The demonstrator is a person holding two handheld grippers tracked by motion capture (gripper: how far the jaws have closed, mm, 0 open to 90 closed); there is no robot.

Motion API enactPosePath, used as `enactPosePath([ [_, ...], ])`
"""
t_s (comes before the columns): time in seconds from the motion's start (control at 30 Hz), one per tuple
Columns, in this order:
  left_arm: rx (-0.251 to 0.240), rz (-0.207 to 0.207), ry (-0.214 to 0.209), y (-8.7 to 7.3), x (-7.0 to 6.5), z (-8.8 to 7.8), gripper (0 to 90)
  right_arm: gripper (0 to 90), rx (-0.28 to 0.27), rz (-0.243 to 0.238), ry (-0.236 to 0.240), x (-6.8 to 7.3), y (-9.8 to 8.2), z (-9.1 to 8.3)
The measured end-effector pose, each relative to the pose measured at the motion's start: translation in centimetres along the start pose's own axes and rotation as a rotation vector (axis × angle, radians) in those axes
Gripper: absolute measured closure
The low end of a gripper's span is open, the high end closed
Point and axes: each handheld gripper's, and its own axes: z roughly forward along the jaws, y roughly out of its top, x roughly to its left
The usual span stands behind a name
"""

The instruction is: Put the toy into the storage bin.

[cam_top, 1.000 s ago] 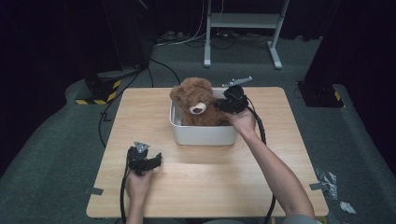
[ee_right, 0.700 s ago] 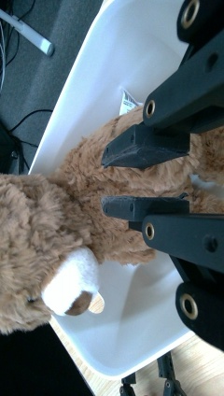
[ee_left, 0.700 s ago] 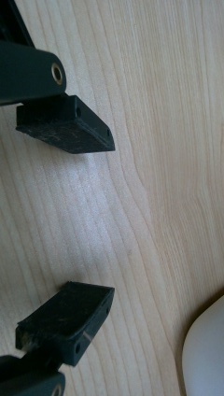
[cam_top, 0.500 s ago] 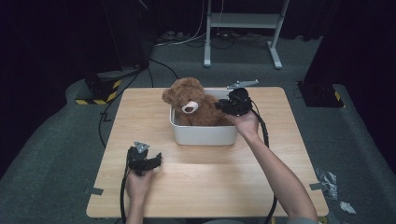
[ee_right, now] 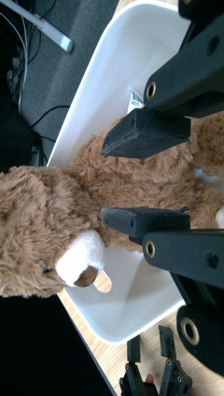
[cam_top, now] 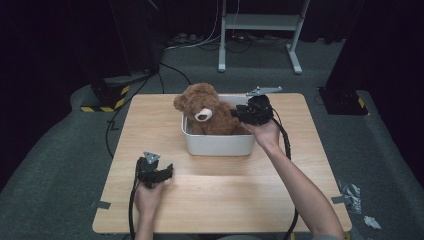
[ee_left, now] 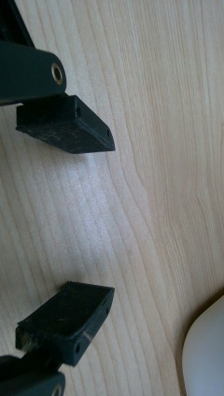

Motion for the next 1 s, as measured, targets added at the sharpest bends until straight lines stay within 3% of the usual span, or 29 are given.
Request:
enactPosePath([
  [1.0,0.0,-0.001,0.001,0.0,0.0,0.0,24.9,60.1,-0.049,0.001,-0.048,-1.1,-1.3,-2.7],
])
